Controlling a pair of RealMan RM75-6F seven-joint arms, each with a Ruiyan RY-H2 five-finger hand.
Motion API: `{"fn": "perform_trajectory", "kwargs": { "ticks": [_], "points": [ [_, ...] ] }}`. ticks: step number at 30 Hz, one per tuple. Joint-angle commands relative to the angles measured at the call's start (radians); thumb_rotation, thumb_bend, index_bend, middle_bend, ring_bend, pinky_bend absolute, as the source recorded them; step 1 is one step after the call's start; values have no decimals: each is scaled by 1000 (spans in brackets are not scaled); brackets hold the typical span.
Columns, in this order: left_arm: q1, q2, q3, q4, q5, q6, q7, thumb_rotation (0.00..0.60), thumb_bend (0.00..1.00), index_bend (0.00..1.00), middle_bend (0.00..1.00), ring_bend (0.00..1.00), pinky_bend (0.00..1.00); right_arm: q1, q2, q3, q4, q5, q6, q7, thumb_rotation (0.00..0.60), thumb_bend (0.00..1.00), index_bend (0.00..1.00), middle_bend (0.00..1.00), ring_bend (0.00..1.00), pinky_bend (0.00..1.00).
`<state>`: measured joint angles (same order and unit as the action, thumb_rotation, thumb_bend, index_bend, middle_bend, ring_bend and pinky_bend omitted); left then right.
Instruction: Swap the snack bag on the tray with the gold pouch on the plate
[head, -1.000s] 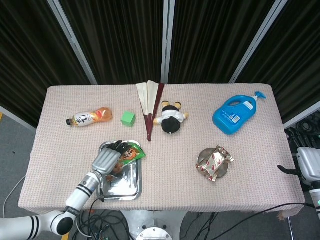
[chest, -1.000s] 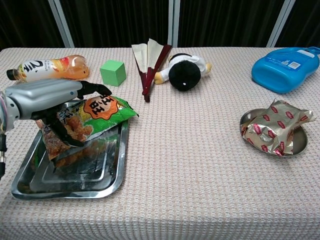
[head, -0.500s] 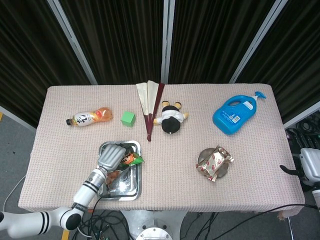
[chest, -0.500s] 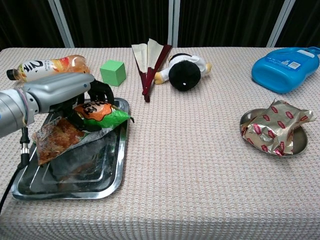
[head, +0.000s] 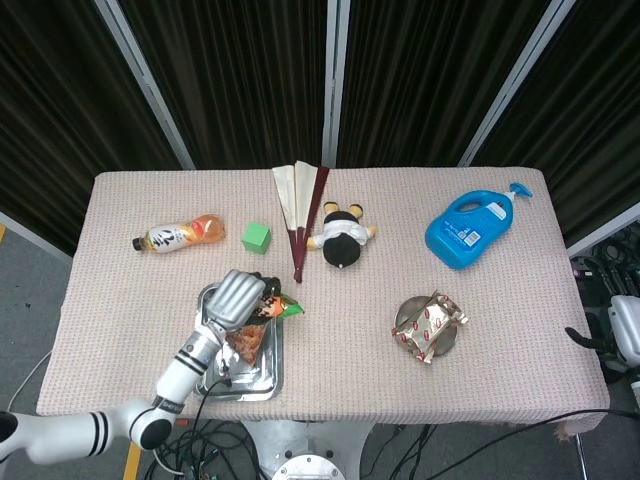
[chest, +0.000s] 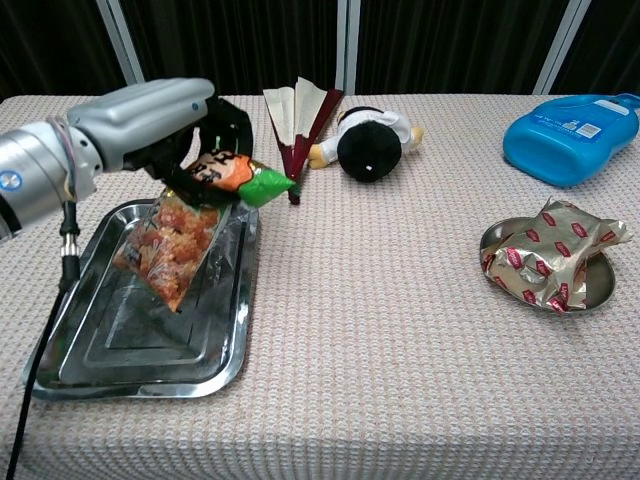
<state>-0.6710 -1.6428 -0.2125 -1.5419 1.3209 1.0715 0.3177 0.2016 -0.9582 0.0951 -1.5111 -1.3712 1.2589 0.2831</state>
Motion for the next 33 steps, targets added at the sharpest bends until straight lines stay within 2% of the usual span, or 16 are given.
{"fn": "perform_trajectory", "kwargs": {
  "ticks": [1, 5, 11, 20, 22, 24, 26, 27, 29, 33],
  "points": [
    [-48, 0, -64, -20, -18, -19, -18, 600, 332, 582, 649, 582, 710, -9, -5, 6, 14, -1, 14, 19, 600, 73, 0, 0, 0, 0],
    [-118, -34, -129, 6, -50, -49, -21, 600, 331, 581, 649, 582, 709, -18, -8, 7, 33, 1, 16, 54, 600, 75, 0, 0, 0, 0],
    [-215, -144, -178, 132, -89, -92, -74, 600, 330, 580, 649, 582, 708, -24, -16, 5, 47, -9, 18, 79, 600, 76, 0, 0, 0, 0],
    [-318, -295, -183, 408, -46, -99, -217, 600, 328, 560, 634, 570, 694, -23, -16, 14, 37, -22, 31, 81, 600, 76, 0, 0, 0, 0],
    [-323, -305, -177, 440, -48, -112, -246, 600, 318, 491, 570, 525, 655, -21, -17, 16, 37, -21, 31, 80, 600, 76, 0, 0, 0, 0],
    [-324, -304, -166, 454, -61, -143, -273, 600, 298, 314, 403, 454, 603, -19, -20, 18, 40, -17, 26, 79, 600, 76, 0, 0, 0, 0],
    [-322, -301, -157, 468, -68, -151, -276, 600, 257, 102, 158, 296, 503, -16, -21, 18, 40, -16, 20, 77, 600, 76, 0, 0, 0, 0],
    [-319, -301, -153, 472, -64, -145, -282, 600, 240, 67, 99, 224, 454, -16, -21, 18, 39, -18, 18, 76, 600, 76, 0, 0, 0, 0],
    [-309, -287, -137, 476, -52, -131, -280, 600, 209, 54, 55, 139, 375, -13, -20, 15, 38, -26, 15, 73, 600, 77, 0, 0, 0, 0],
    [-253, -201, -94, 407, -34, -92, -242, 600, 173, 54, 53, 95, 280, 3, -10, 6, 32, -52, -7, 65, 600, 76, 0, 0, 0, 0]
  ]
}}
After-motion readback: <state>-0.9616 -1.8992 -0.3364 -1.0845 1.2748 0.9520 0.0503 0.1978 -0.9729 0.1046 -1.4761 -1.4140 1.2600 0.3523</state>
